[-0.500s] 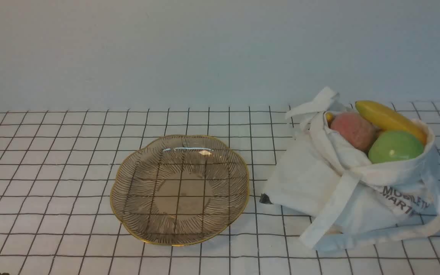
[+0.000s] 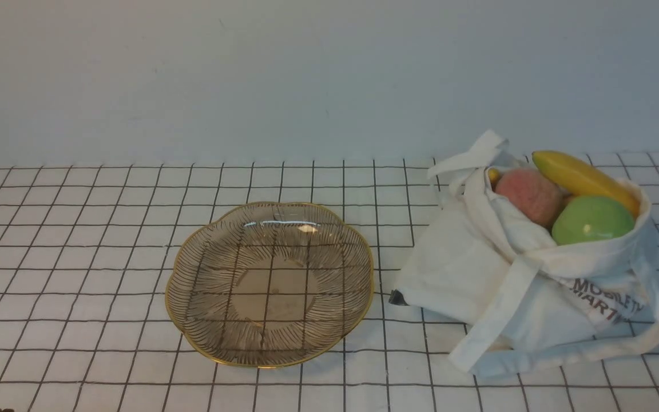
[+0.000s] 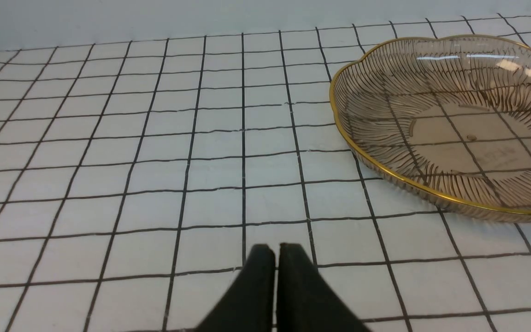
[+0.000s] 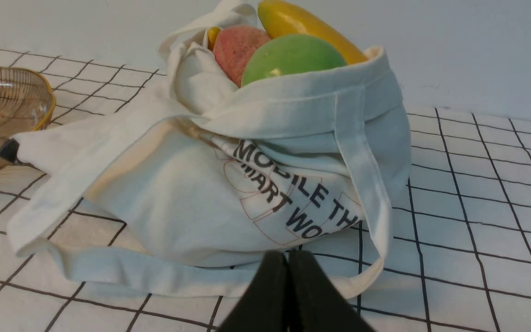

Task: Take the fruit out of the bag on the white checkered tablecloth and place them on the plate.
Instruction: 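Reach into the bag and grasp the banana with the right gripper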

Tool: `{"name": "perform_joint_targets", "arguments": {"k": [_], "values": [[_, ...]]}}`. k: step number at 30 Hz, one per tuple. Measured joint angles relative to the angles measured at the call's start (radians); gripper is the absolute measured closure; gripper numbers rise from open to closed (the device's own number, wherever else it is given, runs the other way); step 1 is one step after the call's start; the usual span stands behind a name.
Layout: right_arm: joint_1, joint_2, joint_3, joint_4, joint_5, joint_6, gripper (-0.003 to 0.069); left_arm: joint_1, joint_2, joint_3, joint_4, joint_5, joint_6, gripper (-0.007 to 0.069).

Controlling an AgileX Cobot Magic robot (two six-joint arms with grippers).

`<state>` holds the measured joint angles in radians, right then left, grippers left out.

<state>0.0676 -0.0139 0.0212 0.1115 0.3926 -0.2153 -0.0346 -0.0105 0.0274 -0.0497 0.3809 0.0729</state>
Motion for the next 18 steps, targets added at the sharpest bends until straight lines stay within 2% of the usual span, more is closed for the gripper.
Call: {"name": "perform_joint_targets", "arguments": {"k": [18], "values": [[0.000,0.000,0.002,0.013,-0.021,0.006,0.0673,0.000,0.000,0.000,0.000,0.000,0.000,0.0632]]}}
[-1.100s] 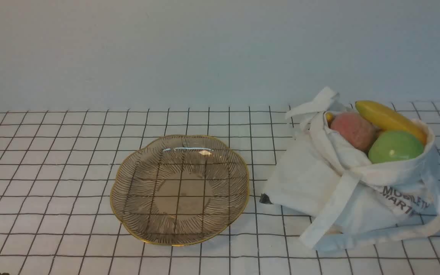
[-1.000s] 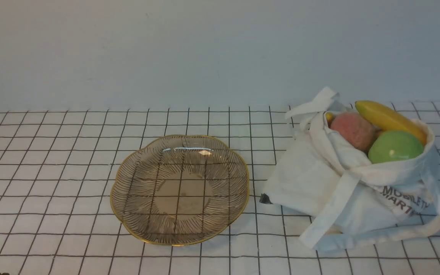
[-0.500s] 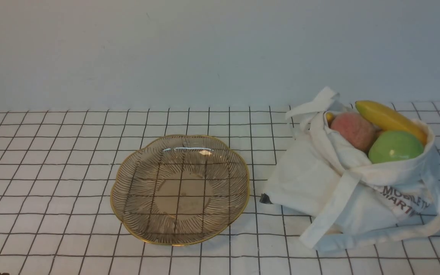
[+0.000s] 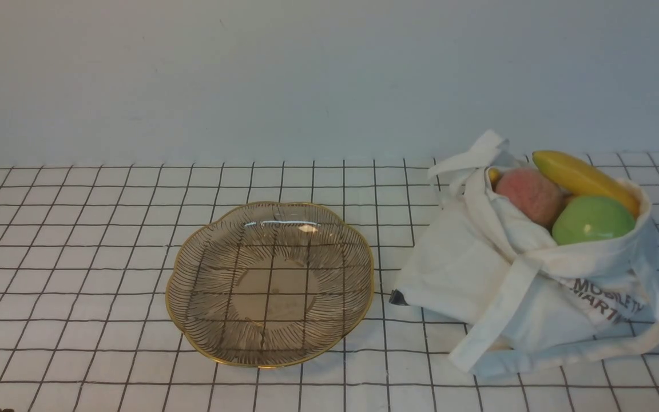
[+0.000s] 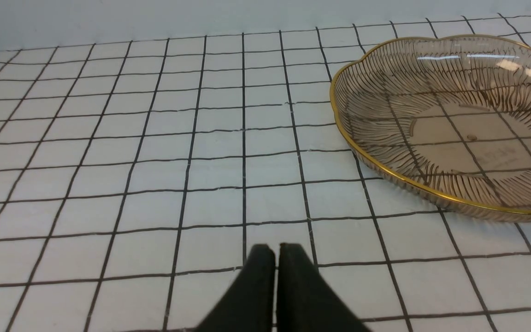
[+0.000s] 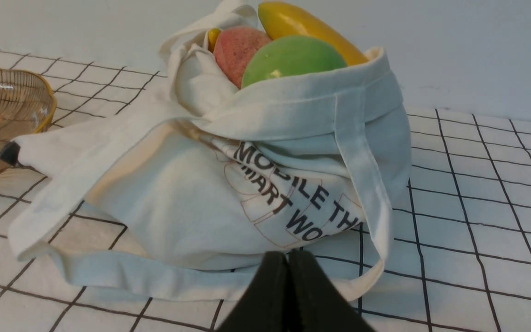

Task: Take the fruit out of the bag on the white checkered tablecloth and place them on the plate.
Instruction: 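Reach into the bag and grasp the banana with the right gripper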

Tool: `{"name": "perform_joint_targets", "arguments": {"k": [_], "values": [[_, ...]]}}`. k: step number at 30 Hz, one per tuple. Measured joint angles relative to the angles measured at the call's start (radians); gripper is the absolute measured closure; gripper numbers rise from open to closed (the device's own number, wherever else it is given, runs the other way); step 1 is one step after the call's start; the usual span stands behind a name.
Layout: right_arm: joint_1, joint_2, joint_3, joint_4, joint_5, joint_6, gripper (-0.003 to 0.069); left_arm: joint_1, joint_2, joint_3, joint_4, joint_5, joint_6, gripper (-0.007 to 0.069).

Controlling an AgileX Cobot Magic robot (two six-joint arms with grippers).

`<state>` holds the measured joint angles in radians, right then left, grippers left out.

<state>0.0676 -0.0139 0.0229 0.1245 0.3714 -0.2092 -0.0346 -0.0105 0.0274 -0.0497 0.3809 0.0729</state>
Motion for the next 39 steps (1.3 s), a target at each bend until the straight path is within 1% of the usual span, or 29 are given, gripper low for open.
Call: {"name": "perform_joint_targets", "arguments": {"k": [1,3,4,5,8,9,13,15,17,19,20,23,26,30,31,34,35,37,38,39], "values": [[0.000,0.000,0.000,0.003,-0.004,0.000,0.0673,0.000,0.000,0.000,0.000,0.000,0.000,0.0632],[0.000,0.000,0.007,0.070,-0.076,0.018,0.0673,0.000,0.000,0.000,0.000,0.000,0.000,0.0632],[0.000,0.000,0.007,0.121,-0.147,0.033,0.0673,0.000,0.000,0.000,0.000,0.000,0.000,0.0632],[0.000,0.000,0.007,0.130,-0.158,0.037,0.0673,0.000,0.000,0.000,0.000,0.000,0.000,0.0632],[0.000,0.000,0.007,0.291,-0.306,0.081,0.0673,0.000,0.000,0.000,0.000,0.000,0.000,0.0632],[0.000,0.000,0.007,0.374,-0.380,0.095,0.0673,0.000,0.000,0.000,0.000,0.000,0.000,0.0632],[0.000,0.000,0.007,0.515,-0.492,0.080,0.0673,0.000,0.000,0.000,0.000,0.000,0.000,0.0632],[0.000,0.000,0.007,0.544,-0.509,0.043,0.0673,0.000,0.000,0.000,0.000,0.000,0.000,0.0632],[0.000,0.000,0.007,0.568,-0.511,0.031,0.0673,0.000,0.000,0.000,0.000,0.000,0.000,0.0632],[0.000,0.000,0.007,0.583,-0.516,0.030,0.0673,0.000,0.000,0.000,0.000,0.000,0.000,0.0632],[0.000,0.000,0.007,0.618,-0.539,0.039,0.0673,0.000,0.000,0.000,0.000,0.000,0.000,0.0632],[0.000,0.000,-0.001,0.671,-0.561,0.061,0.0673,0.000,0.000,0.000,0.000,0.000,0.000,0.0632],[0.000,0.035,-0.097,0.680,-0.512,0.046,0.0673,0.000,0.000,0.000,0.000,0.000,0.000,0.0632],[0.000,0.268,-0.321,0.614,-0.315,-0.055,0.0673,0.000,0.000,0.000,0.000,0.000,0.000,0.0632],[0.000,0.315,-0.357,0.603,-0.290,-0.071,0.0673,0.000,0.000,0.000,0.000,0.000,0.000,0.0632],[0.000,0.574,-0.543,0.532,-0.068,-0.141,0.0673,0.000,0.000,0.000,0.000,0.000,0.000,0.0632],[0.000,0.610,-0.556,0.526,-0.036,-0.145,0.0673,0.000,0.000,0.000,0.000,0.000,0.000,0.0632],[0.000,0.774,-0.683,0.472,0.108,-0.172,0.0673,0.000,0.000,0.000,0.000,0.000,0.000,0.0632],[0.000,0.914,-0.773,0.420,0.223,-0.184,0.0673,0.000,0.000,0.000,0.000,0.000,0.000,0.0632],[0.000,0.982,-0.839,0.387,0.275,-0.188,0.0673,0.000,0.000,0.000,0.000,0.000,0.000,0.0632]]}}
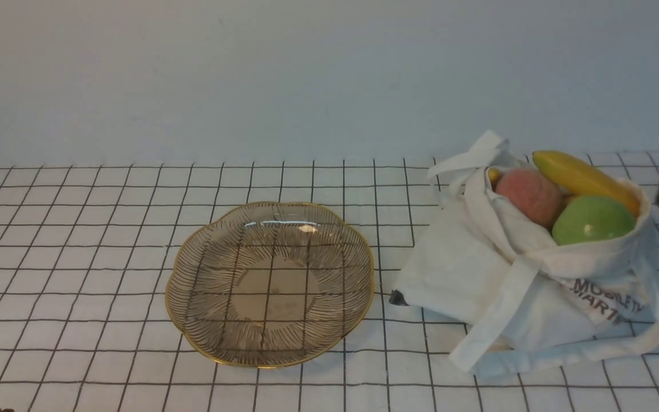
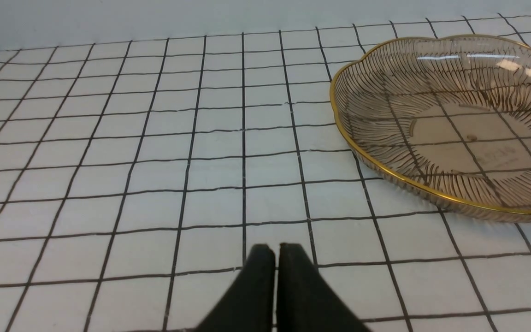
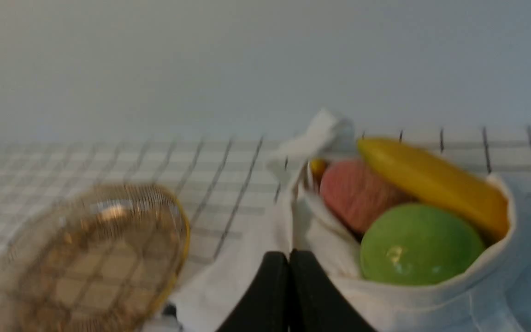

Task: Take the fruit out of the bag on the white checkered tablecloth and place them on the plate.
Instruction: 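Reach into the bag and grasp the banana with the right gripper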

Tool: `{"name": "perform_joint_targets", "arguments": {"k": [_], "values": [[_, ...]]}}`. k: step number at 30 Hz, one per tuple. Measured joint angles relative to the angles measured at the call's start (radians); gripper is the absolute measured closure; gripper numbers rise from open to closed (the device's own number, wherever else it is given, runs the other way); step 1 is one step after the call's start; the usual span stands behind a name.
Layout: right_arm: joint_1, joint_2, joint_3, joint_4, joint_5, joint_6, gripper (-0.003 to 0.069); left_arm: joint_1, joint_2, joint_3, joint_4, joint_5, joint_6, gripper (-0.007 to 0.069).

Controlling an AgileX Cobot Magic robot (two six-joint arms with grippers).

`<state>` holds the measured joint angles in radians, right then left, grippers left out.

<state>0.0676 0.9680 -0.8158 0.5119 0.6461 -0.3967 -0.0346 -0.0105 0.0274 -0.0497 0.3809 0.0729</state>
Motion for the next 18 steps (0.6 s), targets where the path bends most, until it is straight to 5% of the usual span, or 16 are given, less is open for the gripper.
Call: {"name": "perform_joint_targets", "arguments": {"k": [14,18], "values": [[0.000,0.703,-0.688,-0.285,0.405,0.053,0.0665,0.000,0.000,0.000,0.000,0.000,0.000,0.0632],[0.002,0.857,-0.832,-0.387,0.507,0.118,0.0608,0.000,0.000,0.000,0.000,0.000,0.000,0.0632]]}}
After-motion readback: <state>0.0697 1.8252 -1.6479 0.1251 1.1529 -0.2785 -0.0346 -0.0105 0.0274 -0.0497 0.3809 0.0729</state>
